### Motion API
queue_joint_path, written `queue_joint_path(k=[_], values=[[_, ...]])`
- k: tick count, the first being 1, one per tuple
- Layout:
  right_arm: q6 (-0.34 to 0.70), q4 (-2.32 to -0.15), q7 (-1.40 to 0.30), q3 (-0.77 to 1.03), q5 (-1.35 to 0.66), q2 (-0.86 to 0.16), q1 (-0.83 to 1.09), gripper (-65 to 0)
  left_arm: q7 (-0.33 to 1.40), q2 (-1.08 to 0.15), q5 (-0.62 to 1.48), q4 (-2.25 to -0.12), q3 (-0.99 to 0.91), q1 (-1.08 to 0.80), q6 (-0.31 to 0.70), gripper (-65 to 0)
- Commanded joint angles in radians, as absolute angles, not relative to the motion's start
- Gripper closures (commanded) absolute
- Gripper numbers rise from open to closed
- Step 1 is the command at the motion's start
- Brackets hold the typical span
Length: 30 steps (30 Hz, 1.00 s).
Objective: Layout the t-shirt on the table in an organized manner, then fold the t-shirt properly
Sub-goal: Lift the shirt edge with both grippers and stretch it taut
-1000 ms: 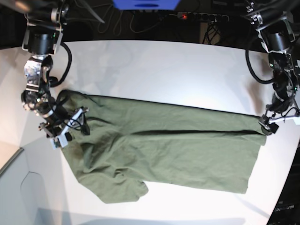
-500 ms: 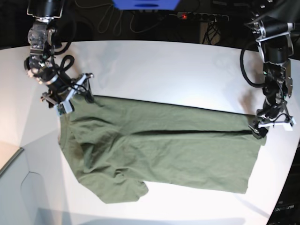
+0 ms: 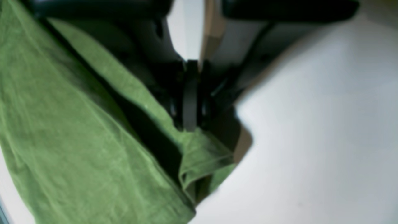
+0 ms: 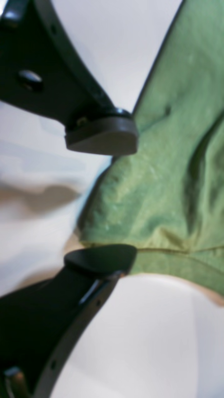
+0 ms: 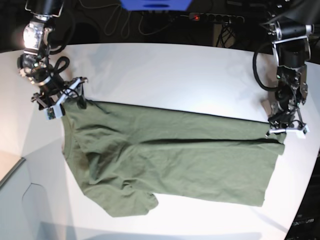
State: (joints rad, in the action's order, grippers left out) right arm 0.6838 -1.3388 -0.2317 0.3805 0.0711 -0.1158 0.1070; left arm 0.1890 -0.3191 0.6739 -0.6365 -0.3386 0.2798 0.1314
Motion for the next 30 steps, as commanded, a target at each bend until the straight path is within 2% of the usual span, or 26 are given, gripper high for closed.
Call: queue_joint_path(k=[1,3,7,13,15,16,20,27,30], values=[[0.698,-1.331,-0.208,0.392,0.059,-0.128,0.084,-42.1,0.171,-0.338,0.679,-0.651,-0.343,0.302,0.137,-2.0],[0.698,-1.274,-0.208,0.395,0.059,-0.131,0.061,-42.1,0.171,-0.338,0.679,-0.651,-0.343,0.302,0.137,0.0],[0.698,-1.179,-0.206,0.397,0.061,-0.139,0.027,-41.9,0.18,-0.338,0.679,-0.661,-0.344,0.294,0.137,0.0],[0.698,-1.138,-0.206,0.394,0.061,-0.157,0.036,-40.6,0.182,-0.338,0.688,-0.691,-0.346,0.243,0.137,0.0],[0.698,-1.136,-0.206,0.392,0.061,-0.163,0.047,-34.4,0.182,-0.338,0.688,-0.734,-0.346,0.205,0.134,0.0],[0.698,-1.139,-0.202,0.392,0.061,-0.163,0.048,-28.8,0.182,-0.338,0.688,-0.759,-0.346,0.189,0.133,0.0],[0.698,-1.147,-0.206,0.395,0.061,-0.163,0.036,0.0,0.183,-0.338,0.688,-0.825,-0.346,0.16,0.13,0.0],[0.698,-1.305,-0.211,0.395,0.061,-0.183,-0.022,0.0,0.34,-0.361,0.688,-0.866,-0.372,0.239,0.13,0.0],[0.698,-1.388,-0.263,0.398,0.059,-0.185,-0.067,0.0,0.417,-0.363,0.688,-0.924,-0.42,0.275,0.13,0.0]])
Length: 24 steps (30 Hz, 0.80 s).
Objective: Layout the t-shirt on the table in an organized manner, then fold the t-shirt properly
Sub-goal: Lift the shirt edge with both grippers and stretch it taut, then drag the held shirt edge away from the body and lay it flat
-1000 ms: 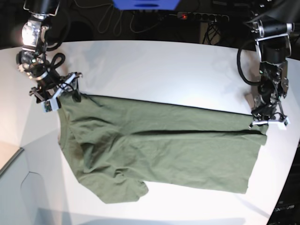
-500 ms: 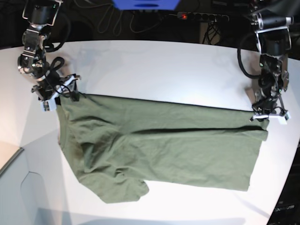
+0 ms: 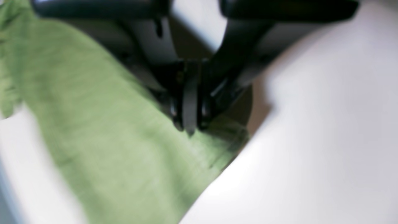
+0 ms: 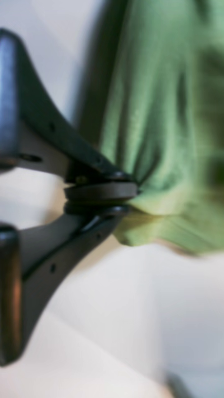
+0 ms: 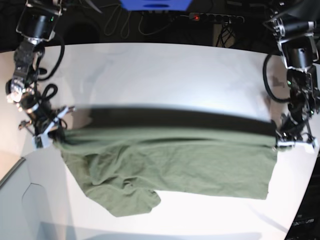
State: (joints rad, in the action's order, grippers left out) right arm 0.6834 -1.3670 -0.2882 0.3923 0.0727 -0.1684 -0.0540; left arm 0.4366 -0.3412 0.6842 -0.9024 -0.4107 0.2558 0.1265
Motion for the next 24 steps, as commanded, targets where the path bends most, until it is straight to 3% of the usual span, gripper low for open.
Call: queue_joint_path(k=[1,9,15,24], values=[[0.698,-1.414,-0.283,0.4,0.058,-0.185,-0.079,0.0,0.443,-0.363,0.687,-0.949,-0.433,0.28,0.13,0.0],[0.698,-1.521,-0.364,0.435,0.056,-0.177,-0.054,0.0,0.61,-0.355,0.69,-1.138,-0.539,0.205,0.13,0.0],[0.698,-1.518,-0.355,0.435,0.054,-0.177,0.102,0.0,0.618,-0.277,0.69,-1.196,-0.665,0.027,0.139,0.0],[0.698,-1.521,-0.348,0.433,0.054,-0.157,0.311,0.0,0.61,-0.222,0.69,-1.247,-0.68,-0.182,0.14,0.0]])
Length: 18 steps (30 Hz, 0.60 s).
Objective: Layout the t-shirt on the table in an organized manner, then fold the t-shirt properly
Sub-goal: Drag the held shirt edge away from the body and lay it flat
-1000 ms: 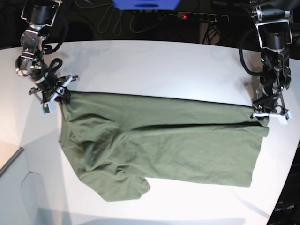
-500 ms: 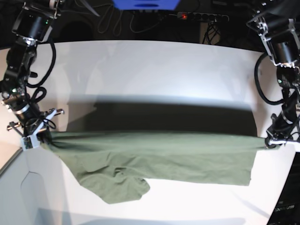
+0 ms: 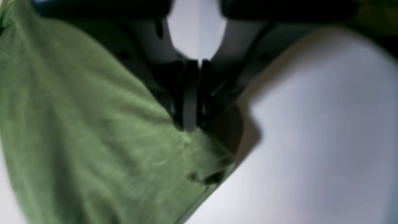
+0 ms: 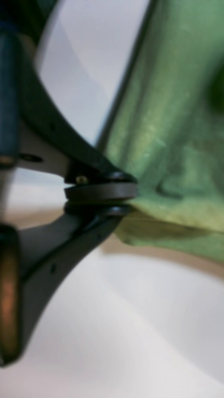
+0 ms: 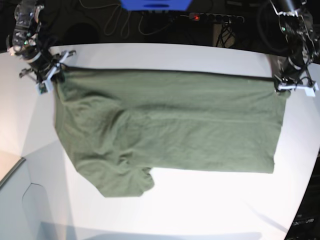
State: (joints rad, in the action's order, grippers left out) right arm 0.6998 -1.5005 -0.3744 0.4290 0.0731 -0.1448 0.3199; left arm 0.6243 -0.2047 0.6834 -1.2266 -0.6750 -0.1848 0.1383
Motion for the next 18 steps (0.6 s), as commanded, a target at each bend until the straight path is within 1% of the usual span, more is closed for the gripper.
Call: queue_joint_path(k=[1,5,10,18], values=[[0.698,-1.521,-0.332,0.433,0.054,-0.156,0.325,0.0,0.61,-0.22,0.69,-1.256,-0.68,-0.196,0.14,0.0],[0.698,-1.518,-0.26,0.43,0.056,-0.15,0.38,0.0,0.61,-0.199,0.69,-1.348,-0.682,-0.275,0.14,0.0],[0.698,-1.518,-0.257,0.435,0.059,-0.148,0.389,0.0,0.61,-0.185,0.69,-1.463,-0.684,-0.363,0.14,0.0],[0.698,-1.518,-0.257,0.432,0.058,-0.148,0.409,0.0,0.61,-0.186,0.69,-1.471,-0.684,-0.372,0.14,0.0]])
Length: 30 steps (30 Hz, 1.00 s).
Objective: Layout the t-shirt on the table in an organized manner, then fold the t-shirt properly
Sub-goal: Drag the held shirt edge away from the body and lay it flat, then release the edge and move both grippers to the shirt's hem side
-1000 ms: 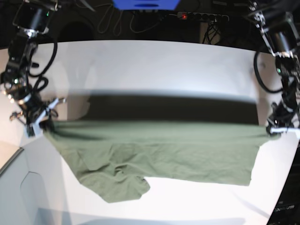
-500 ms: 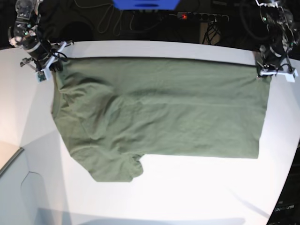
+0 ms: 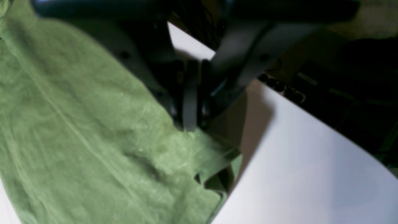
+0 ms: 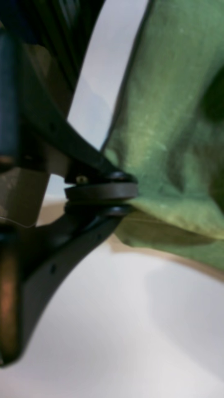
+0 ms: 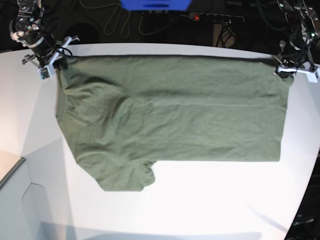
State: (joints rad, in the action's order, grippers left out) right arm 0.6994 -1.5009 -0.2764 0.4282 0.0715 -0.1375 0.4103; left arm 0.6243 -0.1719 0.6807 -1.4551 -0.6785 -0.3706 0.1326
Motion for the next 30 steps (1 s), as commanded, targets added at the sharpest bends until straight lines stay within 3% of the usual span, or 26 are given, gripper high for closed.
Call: queue_joint_path(k=[1,3,8,10,12,14,20,27,30], values=[[0.698,-1.518,-0.257,0.432,0.058,-0.148,0.409,0.0,0.61,-0.186,0.69,-1.471,-0.684,-0.369,0.14,0.0],[0.698,-1.518,-0.257,0.432,0.059,-0.148,0.409,-1.1,0.618,-0.183,0.69,-1.471,-0.682,-0.366,0.14,0.0],[0.698,-1.518,-0.257,0.433,0.059,-0.148,0.41,-14.9,0.622,-0.177,0.69,-1.481,-0.674,-0.375,0.14,-1.0],[0.698,-1.526,-0.257,0.435,0.059,-0.15,0.41,-21.0,0.642,-0.176,0.69,-1.483,-0.682,-0.377,0.14,-6.8],[0.698,-1.527,-0.257,0.438,0.058,-0.15,0.41,-26.2,0.682,-0.176,0.69,-1.483,-0.682,-0.377,0.14,-17.1],[0.698,-1.527,-0.257,0.463,0.056,-0.147,0.41,-28.5,0.702,-0.176,0.69,-1.483,-0.684,-0.377,0.14,-23.8],[0.698,-1.62,-0.249,0.591,0.054,-0.061,0.39,-29.4,0.71,-0.168,0.69,-1.521,-0.759,-0.374,0.14,-26.2],[0.698,-1.649,-0.259,0.59,0.061,-0.05,0.255,-29.5,0.708,-0.177,0.679,-1.603,-0.797,-0.272,0.14,-26.3],[0.698,-1.649,-0.259,0.59,0.061,-0.05,0.188,-29.5,0.71,-0.202,0.679,-1.592,-0.8,-0.197,0.139,-31.1]])
